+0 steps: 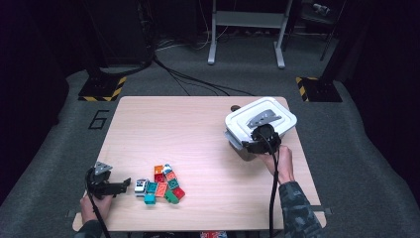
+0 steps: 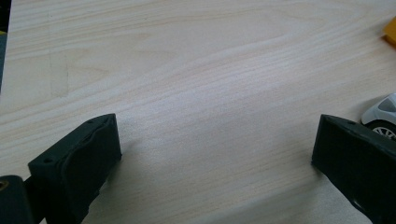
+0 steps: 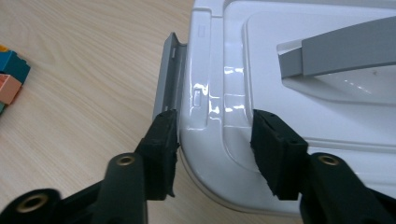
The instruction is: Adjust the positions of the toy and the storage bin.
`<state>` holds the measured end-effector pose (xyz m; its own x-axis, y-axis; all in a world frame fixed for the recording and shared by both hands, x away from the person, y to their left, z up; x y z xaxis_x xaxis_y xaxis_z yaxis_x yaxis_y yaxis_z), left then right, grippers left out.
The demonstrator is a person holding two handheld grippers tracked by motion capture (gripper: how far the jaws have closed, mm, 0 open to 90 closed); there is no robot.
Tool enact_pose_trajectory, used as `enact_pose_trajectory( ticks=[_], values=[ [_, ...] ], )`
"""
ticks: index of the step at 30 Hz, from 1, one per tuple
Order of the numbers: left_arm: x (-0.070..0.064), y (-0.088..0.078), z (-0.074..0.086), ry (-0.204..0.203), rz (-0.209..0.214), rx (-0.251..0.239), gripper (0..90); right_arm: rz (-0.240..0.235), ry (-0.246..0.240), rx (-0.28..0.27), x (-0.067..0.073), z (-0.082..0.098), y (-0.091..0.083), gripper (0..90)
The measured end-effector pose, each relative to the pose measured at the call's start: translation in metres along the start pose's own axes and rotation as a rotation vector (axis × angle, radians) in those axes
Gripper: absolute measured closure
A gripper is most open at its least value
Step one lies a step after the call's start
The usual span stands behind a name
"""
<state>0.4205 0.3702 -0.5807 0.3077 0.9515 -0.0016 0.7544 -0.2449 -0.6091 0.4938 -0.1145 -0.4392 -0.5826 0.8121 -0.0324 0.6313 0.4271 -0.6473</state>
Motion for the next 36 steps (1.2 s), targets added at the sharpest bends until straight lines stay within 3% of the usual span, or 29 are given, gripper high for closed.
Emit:
enact_pose_trajectory(
  ticks=[3,12,27,32,36],
  values=[
    [0.0,0.0,0.0,0.0,-0.001,-0.001,0.9,-0.021,0.005,0.006,0.006,-0.004,0.002,66.3],
    [0.0,0.0,0.0,-0.001,-0.002,-0.001,1.0,-0.02,0.027,0.021,0.013,-0.01,0.007,66.6],
    [0.0,0.0,0.0,-0.002,-0.001,-0.005,1.0,-0.053,0.039,0.023,0.04,-0.026,0.024,62.7],
    [0.0,0.0,0.0,-0.001,-0.001,-0.004,1.0,-0.055,0.026,0.034,0.042,-0.027,0.025,61.4],
    [0.0,0.0,0.0,-0.001,0.0,-0.004,1.0,-0.059,0.039,0.017,0.036,-0.024,0.016,53.3]
  ],
)
Point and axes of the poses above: each handheld gripper's, and its own axes: y roughly forward along the jaws, z roughly out of its underside, x roughly to its left, the point moved 7 cm from there along y, roughly forward along the jaws, and after that the axes turned 6 degrees about -x, right-handed, at the moved point
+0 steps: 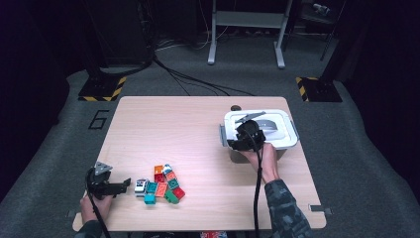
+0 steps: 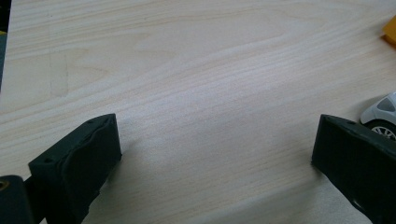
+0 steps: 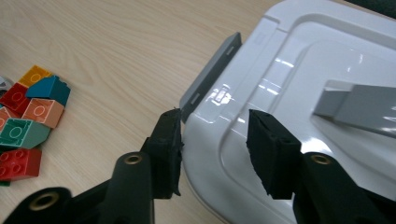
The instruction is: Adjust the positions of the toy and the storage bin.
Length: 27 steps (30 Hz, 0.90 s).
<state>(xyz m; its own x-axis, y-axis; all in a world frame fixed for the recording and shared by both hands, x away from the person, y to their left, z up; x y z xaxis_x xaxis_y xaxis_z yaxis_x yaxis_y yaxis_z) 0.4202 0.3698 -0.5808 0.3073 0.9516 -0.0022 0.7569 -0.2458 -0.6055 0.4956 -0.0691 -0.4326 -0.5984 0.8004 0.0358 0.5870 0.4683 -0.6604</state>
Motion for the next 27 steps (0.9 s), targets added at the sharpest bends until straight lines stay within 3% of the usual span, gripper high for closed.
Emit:
enact_pose_trajectory(
  ticks=[3,4,6,7,10,11,14,21,27],
  values=[
    [0.0,0.0,0.0,-0.001,0.0,-0.001,1.0,0.026,0.006,-0.016,-0.01,0.004,-0.015,50.1],
    [0.0,0.0,0.0,-0.001,0.001,0.001,0.9,0.055,0.012,-0.005,-0.02,0.011,-0.026,49.4],
    [0.0,0.0,0.0,-0.001,0.001,0.001,1.0,0.067,0.01,-0.005,-0.025,0.013,-0.03,49.0],
    [0.0,0.0,0.0,0.0,0.001,0.001,1.0,0.096,0.026,-0.008,-0.038,0.019,-0.041,49.1],
    [0.0,0.0,0.0,0.0,0.001,0.001,1.0,0.12,0.039,-0.018,-0.05,0.023,-0.049,49.4],
    [0.0,0.0,0.0,0.0,0.0,0.0,1.0,0.16,0.077,-0.023,-0.065,0.028,-0.058,49.9],
    [0.0,0.0,0.0,0.0,0.001,0.0,1.0,0.178,0.088,-0.021,-0.074,0.031,-0.064,50.1],
    [0.0,0.0,0.0,0.0,0.001,0.003,1.0,0.279,0.169,-0.029,-0.118,0.04,-0.08,54.5],
    [0.0,0.0,0.0,-0.001,0.0,0.0,1.0,0.318,0.206,-0.016,-0.138,0.048,-0.079,58.7]
  ],
)
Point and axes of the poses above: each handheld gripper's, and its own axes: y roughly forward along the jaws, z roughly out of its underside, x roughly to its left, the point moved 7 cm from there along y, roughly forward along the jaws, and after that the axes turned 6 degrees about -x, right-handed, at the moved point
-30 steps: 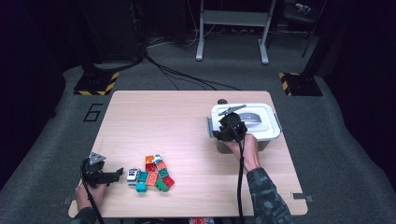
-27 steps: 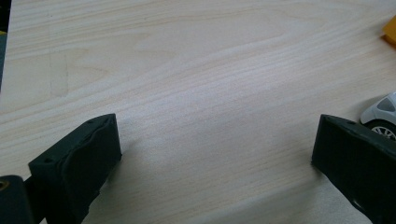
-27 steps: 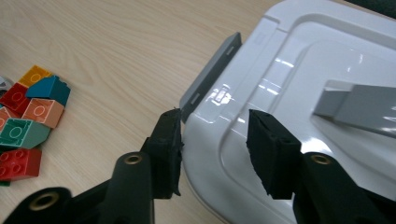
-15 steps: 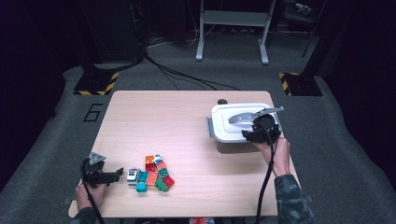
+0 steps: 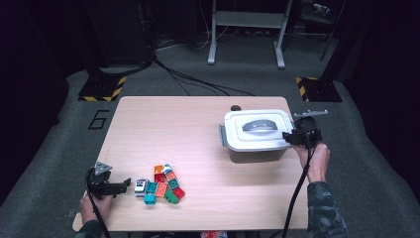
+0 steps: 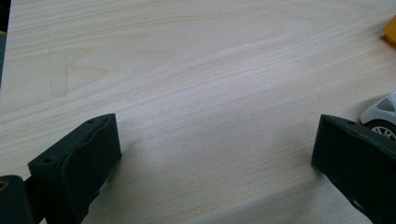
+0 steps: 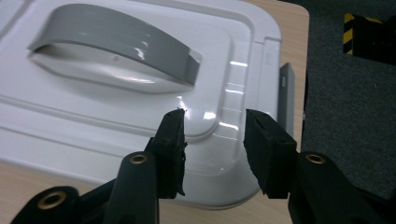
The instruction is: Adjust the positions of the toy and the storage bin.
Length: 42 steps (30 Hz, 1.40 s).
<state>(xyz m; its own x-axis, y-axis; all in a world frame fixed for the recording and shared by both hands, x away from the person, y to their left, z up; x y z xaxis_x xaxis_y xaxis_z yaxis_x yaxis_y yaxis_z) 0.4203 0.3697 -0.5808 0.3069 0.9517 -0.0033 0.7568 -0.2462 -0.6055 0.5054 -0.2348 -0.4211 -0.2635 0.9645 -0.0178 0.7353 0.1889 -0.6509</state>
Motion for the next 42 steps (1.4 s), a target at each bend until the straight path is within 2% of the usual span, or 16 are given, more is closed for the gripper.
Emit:
enact_pose_trajectory(
  ticks=[1,3,4,6,8,15,17,20,27,34,38,42],
  values=[
    [0.0,0.0,0.0,0.001,0.0,0.003,1.0,0.014,0.025,0.003,-0.008,0.001,0.003,59.9],
    [0.0,0.0,0.0,0.001,0.001,0.003,0.9,0.017,0.027,0.001,-0.011,0.001,0.004,60.5],
    [0.0,0.0,0.0,0.001,0.0,0.003,0.9,0.027,0.041,0.006,-0.018,0.001,0.007,61.2],
    [0.0,0.0,0.0,0.001,0.0,0.002,1.0,0.025,0.046,0.004,-0.022,0.001,0.009,61.5],
    [0.0,0.0,0.0,0.001,0.001,0.003,1.0,0.012,0.085,0.008,-0.027,0.001,0.012,62.4],
    [0.0,0.0,0.0,0.001,0.001,0.003,0.9,-0.018,0.103,0.02,-0.03,0.002,0.015,63.1],
    [0.0,0.0,0.0,0.001,0.001,0.003,0.9,-0.01,0.103,0.03,-0.032,0.004,0.016,63.6],
    [0.0,0.0,0.0,0.002,0.001,0.003,0.9,-0.012,0.116,0.031,-0.029,0.005,0.016,65.2],
    [0.0,0.0,0.0,0.001,0.002,0.004,1.0,-0.021,0.108,0.032,-0.027,0.007,0.014,65.0],
    [0.0,0.0,0.0,0.001,0.001,0.004,0.9,-0.058,0.131,0.036,-0.019,0.01,0.012,64.5],
    [0.0,0.0,0.0,0.001,0.002,0.004,0.9,-0.087,0.127,0.038,-0.01,0.012,0.011,63.6],
    [0.0,0.0,0.0,0.001,0.001,0.004,0.9,-0.085,0.102,0.041,0.002,0.013,0.009,63.3]
  ],
)
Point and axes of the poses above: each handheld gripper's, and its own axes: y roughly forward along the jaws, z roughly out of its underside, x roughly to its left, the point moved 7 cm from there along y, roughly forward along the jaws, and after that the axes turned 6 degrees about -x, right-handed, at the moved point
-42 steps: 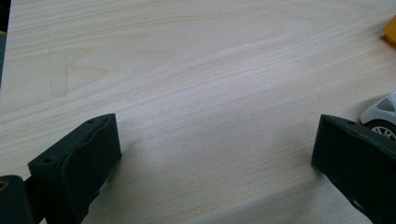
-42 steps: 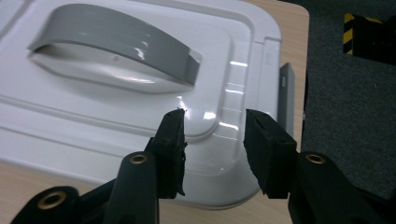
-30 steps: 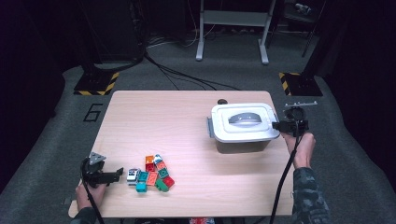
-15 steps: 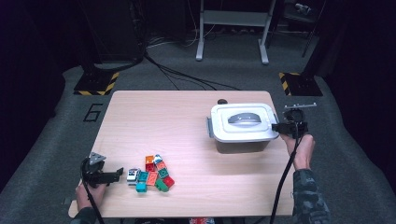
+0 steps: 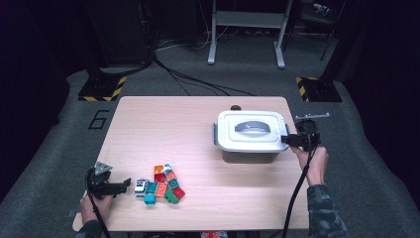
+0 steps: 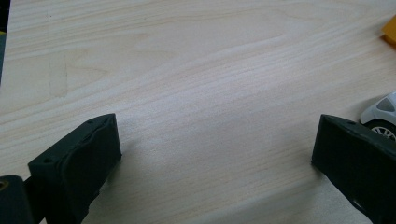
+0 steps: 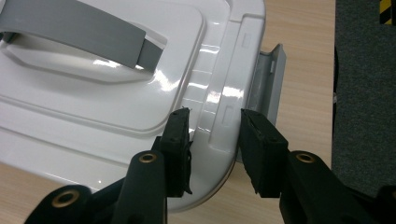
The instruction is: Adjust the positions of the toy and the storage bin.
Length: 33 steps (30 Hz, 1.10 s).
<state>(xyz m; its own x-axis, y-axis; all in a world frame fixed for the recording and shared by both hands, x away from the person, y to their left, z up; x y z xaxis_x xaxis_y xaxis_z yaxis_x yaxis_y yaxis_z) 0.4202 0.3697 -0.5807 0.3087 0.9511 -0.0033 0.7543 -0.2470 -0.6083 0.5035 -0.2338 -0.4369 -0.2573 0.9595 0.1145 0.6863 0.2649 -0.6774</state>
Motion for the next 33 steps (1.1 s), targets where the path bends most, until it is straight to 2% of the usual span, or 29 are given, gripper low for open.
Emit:
enact_pose_trajectory(
  ticks=[18,22,24,27,29,32,33],
  values=[
    [0.0,0.0,0.0,0.0,0.0,0.0,0.9,-0.056,-0.069,0.016,0.05,0.002,0.005,59.3],
    [0.0,0.0,0.0,0.0,0.0,0.0,0.9,-0.065,-0.096,0.021,0.062,0.002,0.006,58.6],
    [0.0,0.0,0.0,0.0,0.001,0.0,0.9,-0.053,-0.121,0.029,0.064,0.002,0.007,58.3],
    [0.0,0.0,0.0,0.0,0.001,0.001,0.9,-0.045,-0.136,0.015,0.061,-0.003,0.008,55.4],
    [0.0,0.0,0.0,-0.001,0.001,0.0,0.9,-0.043,-0.115,-0.009,0.056,-0.009,0.006,55.6],
    [0.0,0.0,0.0,0.0,0.0,0.001,0.9,-0.001,-0.099,-0.041,0.041,-0.019,0.004,58.8],
    [0.0,0.0,0.0,0.0,0.0,0.0,0.9,0.01,-0.076,-0.035,0.038,-0.02,0.005,59.9]
  ],
)
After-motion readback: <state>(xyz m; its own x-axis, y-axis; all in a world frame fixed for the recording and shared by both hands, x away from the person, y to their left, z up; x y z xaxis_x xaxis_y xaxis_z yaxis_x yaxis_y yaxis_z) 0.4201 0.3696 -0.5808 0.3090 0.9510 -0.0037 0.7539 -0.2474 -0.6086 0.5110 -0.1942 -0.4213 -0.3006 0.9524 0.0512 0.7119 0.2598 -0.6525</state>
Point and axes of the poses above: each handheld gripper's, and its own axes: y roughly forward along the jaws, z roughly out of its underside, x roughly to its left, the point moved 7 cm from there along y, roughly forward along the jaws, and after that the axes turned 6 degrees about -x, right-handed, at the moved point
